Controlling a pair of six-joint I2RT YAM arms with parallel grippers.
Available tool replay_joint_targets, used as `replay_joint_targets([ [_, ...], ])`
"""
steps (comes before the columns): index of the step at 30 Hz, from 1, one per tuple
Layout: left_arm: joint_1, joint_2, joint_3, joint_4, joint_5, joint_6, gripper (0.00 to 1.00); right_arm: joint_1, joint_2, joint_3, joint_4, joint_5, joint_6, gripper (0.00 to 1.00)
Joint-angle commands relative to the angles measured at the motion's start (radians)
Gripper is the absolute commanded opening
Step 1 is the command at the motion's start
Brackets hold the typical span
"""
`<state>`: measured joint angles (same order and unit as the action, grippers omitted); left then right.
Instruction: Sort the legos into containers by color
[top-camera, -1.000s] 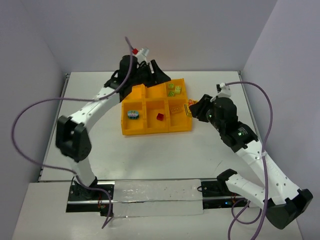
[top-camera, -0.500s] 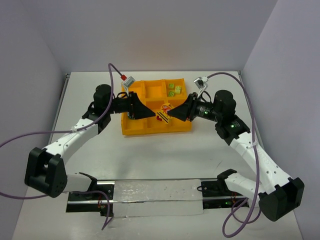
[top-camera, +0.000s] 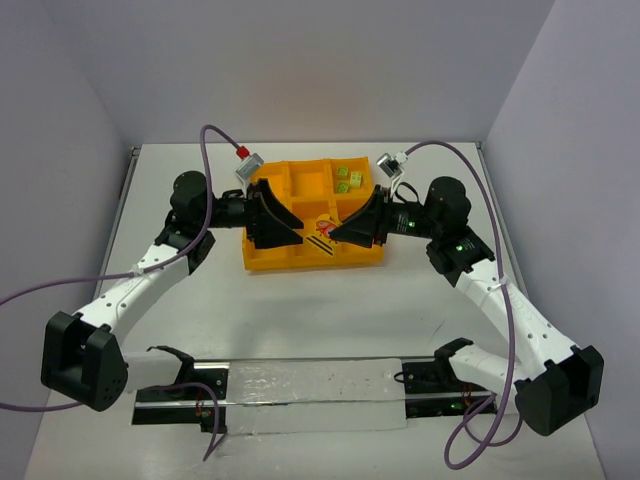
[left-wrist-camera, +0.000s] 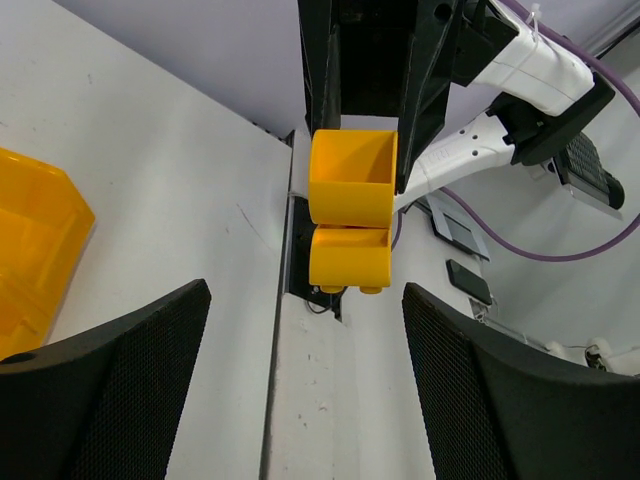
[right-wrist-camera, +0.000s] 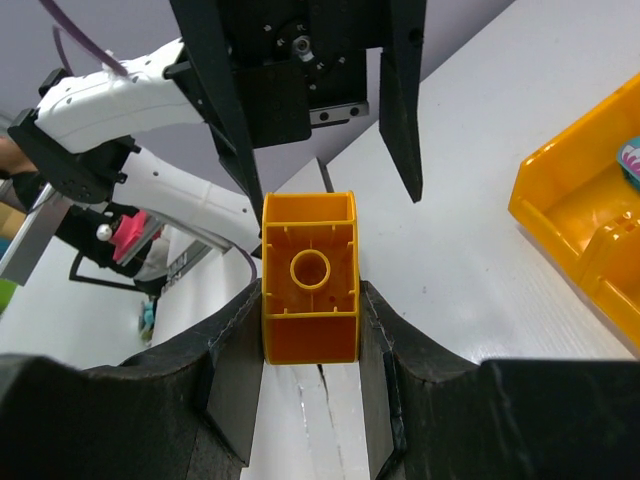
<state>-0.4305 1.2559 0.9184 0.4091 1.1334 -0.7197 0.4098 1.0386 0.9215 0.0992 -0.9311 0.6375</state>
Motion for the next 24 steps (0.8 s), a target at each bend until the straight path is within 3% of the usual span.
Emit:
replay_joint_targets([
  [1,-0.009,0.023,0.013,0.081,0.051,-0.019,0.85,0.003,0.009,0.004,0.064,-0.032,0.008,0.00],
  [15,-0.074,0.037,0.021,0.184,0.058,-0.096,0.76,0.019,0.040,0.015,0.073,-0.017,0.013,0.00],
  [24,-0.098,0.049,0.030,0.185,0.056,-0.098,0.55,0.027,0.047,0.023,0.072,-0.009,0.014,0.00],
])
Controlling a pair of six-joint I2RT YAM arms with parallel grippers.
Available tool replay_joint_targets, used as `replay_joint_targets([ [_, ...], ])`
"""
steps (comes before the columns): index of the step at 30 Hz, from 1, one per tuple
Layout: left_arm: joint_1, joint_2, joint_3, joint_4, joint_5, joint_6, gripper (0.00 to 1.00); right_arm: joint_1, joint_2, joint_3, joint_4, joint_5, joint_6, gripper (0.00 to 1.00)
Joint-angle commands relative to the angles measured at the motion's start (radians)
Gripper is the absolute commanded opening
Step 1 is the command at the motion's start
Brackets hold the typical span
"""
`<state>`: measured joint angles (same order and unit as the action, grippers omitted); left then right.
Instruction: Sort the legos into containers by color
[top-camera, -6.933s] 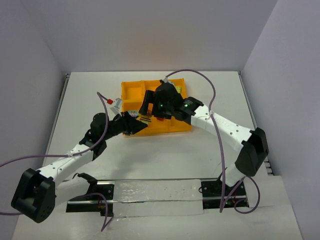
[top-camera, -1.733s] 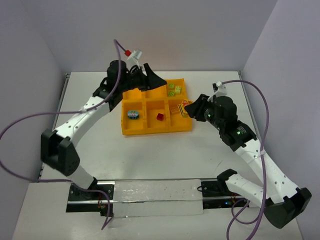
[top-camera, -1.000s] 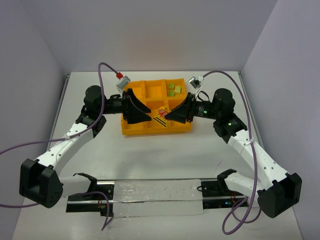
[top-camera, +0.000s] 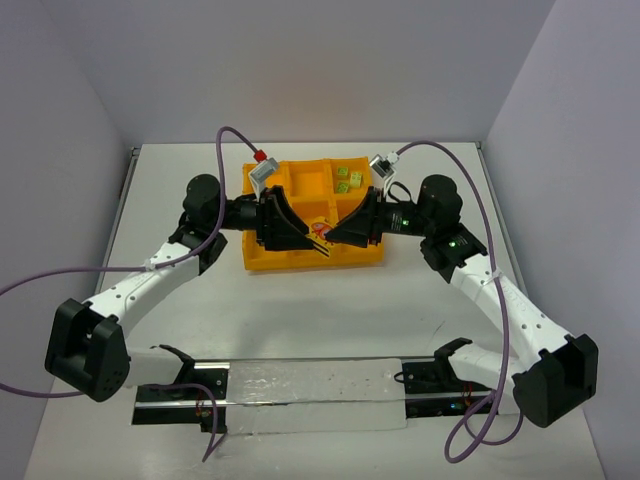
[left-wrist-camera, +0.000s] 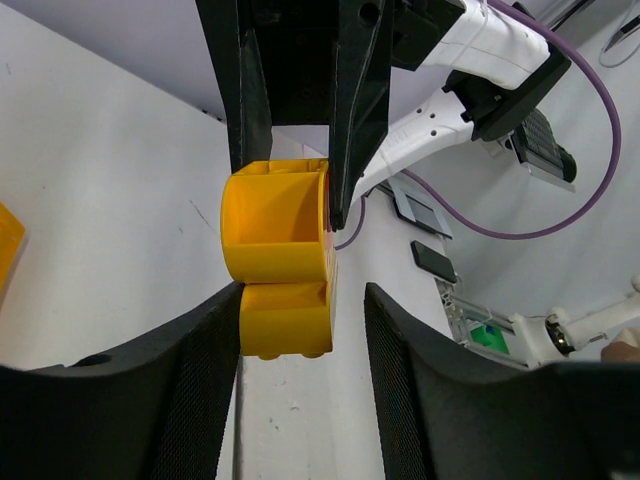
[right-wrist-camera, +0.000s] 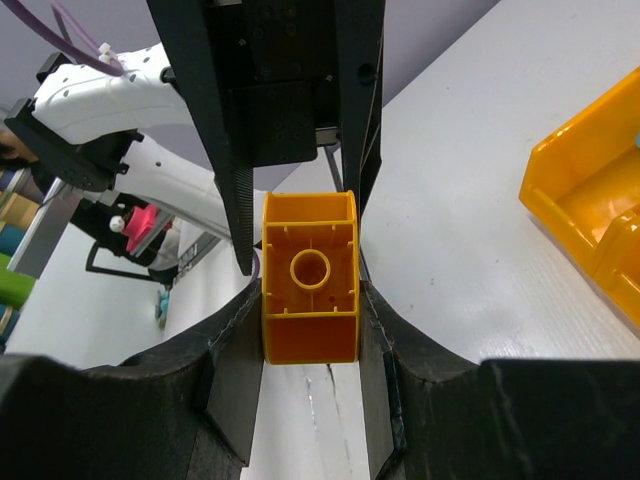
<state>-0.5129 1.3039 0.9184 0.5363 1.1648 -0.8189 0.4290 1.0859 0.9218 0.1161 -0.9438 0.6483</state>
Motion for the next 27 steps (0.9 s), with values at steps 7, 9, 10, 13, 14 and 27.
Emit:
replay_joint_targets([
  [7,-0.022,-0.003,0.027,0.059,0.023,0.000,0.17,0.011,0.003,0.023,0.053,0.011,0.004,0.00],
  [9,-0.022,-0.005,0.027,0.059,0.022,0.000,0.00,0.011,0.005,0.025,0.048,0.014,0.002,0.00],
  [10,-0.022,-0.003,0.027,0.054,0.022,0.003,0.00,0.013,0.005,0.026,0.045,0.019,0.001,0.00],
  [13,-0.022,-0.007,0.016,0.053,0.027,0.012,0.00,0.011,0.002,0.031,0.033,0.029,-0.004,0.00],
  [14,-0.022,-0.011,0.013,0.051,0.030,0.016,0.00,0.010,0.000,0.028,0.036,0.031,0.002,0.00],
  [27,-0.022,-0.074,-0.008,-0.276,-0.002,0.268,0.00,-0.027,0.032,0.035,0.104,-0.018,0.098,0.00],
])
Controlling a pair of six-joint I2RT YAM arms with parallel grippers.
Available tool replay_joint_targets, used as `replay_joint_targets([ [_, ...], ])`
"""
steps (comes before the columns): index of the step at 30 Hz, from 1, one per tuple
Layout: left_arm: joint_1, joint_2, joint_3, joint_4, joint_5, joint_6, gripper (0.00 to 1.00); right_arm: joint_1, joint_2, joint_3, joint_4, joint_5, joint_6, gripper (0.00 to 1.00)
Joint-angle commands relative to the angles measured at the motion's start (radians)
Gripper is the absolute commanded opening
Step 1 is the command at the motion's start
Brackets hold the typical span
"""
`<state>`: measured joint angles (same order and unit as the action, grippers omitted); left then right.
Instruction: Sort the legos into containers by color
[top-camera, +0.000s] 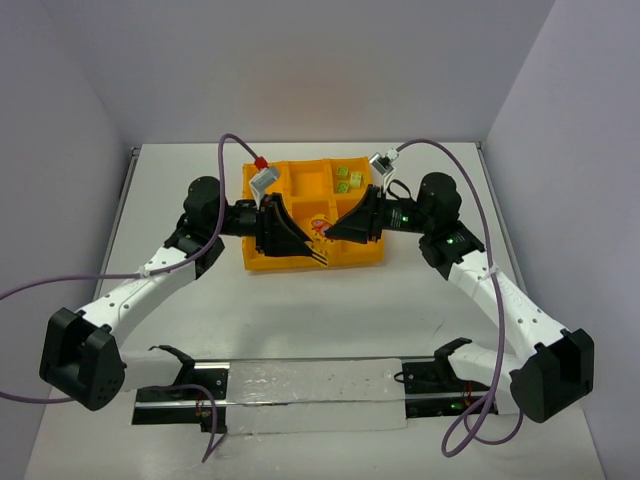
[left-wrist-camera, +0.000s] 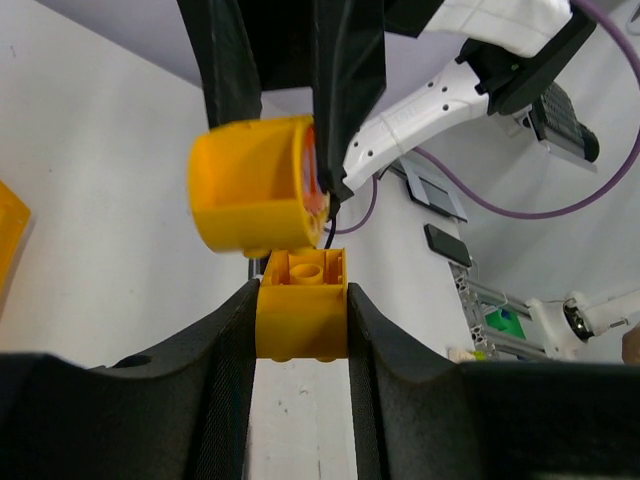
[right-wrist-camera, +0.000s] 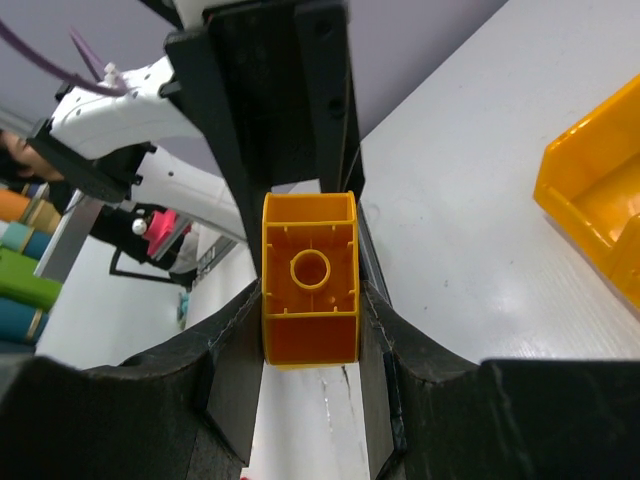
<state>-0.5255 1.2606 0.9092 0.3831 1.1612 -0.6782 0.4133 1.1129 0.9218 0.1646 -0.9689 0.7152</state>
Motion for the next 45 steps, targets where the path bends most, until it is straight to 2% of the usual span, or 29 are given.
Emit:
replay_joint_targets([
  [1,-0.008,-0.032,-0.001,-0.133,-0.004,0.133,0.00,-0.013,0.004,0.041,0.047,0.010,0.028,0.00],
  [4,-0.008,-0.033,-0.008,-0.171,-0.024,0.153,0.00,-0.013,-0.001,0.063,-0.009,0.044,-0.008,0.00],
  [6,-0.008,-0.035,-0.003,-0.206,-0.058,0.163,0.00,-0.015,-0.005,0.091,-0.120,0.144,-0.056,0.00],
  [9,0.004,-0.038,0.033,-0.359,-0.169,0.220,0.00,-0.016,0.006,0.170,-0.364,0.461,-0.157,0.00],
  [10,0.011,-0.038,0.042,-0.392,-0.252,0.228,0.00,-0.015,0.011,0.188,-0.449,0.620,-0.180,0.00],
  [14,0.105,-0.040,0.060,-0.472,-0.379,0.196,0.00,-0.014,0.031,0.176,-0.577,0.955,-0.214,0.00],
  [17,0.153,-0.061,0.046,-0.450,-0.476,0.139,0.00,-0.013,0.059,0.153,-0.596,1.094,-0.238,0.00],
  [22,0.157,-0.052,0.087,-0.452,-0.598,0.069,0.00,-0.011,0.148,0.146,-0.581,1.140,-0.259,0.00],
  [30,0.154,0.035,0.148,-0.419,-0.661,-0.049,0.00,0.016,0.329,0.204,-0.531,1.096,-0.282,0.01],
  [34,0.144,0.082,0.169,-0.401,-0.682,-0.086,0.00,0.049,0.399,0.234,-0.542,1.108,-0.287,0.22],
  [37,0.124,0.114,0.203,-0.399,-0.692,-0.095,0.00,0.062,0.423,0.241,-0.536,1.110,-0.288,0.76],
  [38,0.116,0.129,0.211,-0.401,-0.697,-0.094,0.00,0.064,0.425,0.247,-0.538,1.114,-0.287,0.89],
  [40,0.100,0.151,0.233,-0.402,-0.700,-0.093,0.00,0.068,0.424,0.259,-0.545,1.124,-0.288,0.98],
  [45,0.059,0.221,0.289,-0.407,-0.708,-0.088,0.00,0.069,0.382,0.278,-0.572,1.165,-0.291,1.00],
])
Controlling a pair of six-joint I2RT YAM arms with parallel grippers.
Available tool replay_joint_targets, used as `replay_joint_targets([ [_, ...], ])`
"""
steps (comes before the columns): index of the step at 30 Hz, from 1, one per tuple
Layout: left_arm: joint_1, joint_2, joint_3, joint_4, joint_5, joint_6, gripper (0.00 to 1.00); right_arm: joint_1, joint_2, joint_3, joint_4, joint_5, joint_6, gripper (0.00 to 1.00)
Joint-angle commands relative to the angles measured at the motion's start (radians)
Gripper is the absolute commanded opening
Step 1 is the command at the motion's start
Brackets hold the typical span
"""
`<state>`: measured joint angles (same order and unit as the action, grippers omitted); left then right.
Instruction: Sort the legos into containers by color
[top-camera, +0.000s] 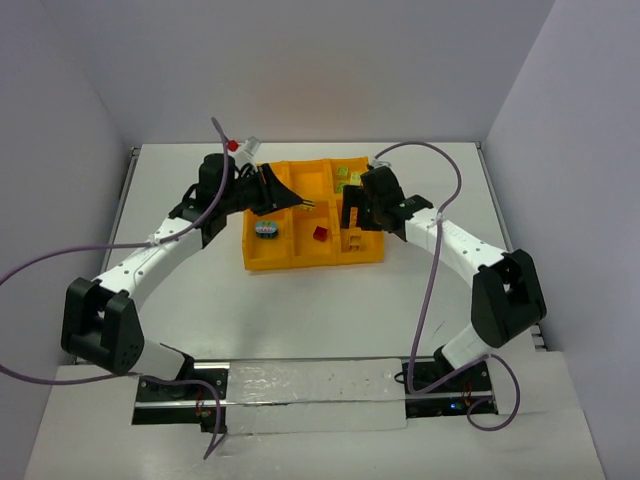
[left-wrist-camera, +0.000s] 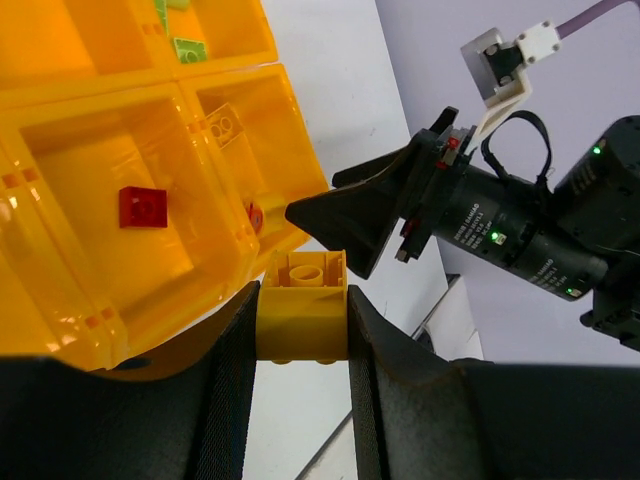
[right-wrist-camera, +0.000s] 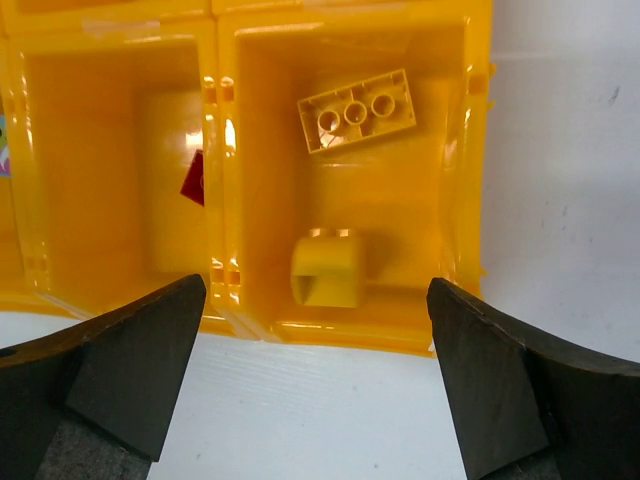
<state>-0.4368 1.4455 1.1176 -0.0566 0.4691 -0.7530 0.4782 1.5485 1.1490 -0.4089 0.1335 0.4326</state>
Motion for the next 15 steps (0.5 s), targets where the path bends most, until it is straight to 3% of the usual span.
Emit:
replay_joint_targets([
  [1,-0.038,0.065,0.094,0.034,-0.018,-0.015,0.00,0.003,-0.091,0.042,-0.004,0.092,-0.006,1.00],
  [15,-0.183,0.421,0.394,-0.027,-0.054,-0.007,0.00,-0.117,-0.558,-0.166,-0.106,0.292,0.021,1.00],
])
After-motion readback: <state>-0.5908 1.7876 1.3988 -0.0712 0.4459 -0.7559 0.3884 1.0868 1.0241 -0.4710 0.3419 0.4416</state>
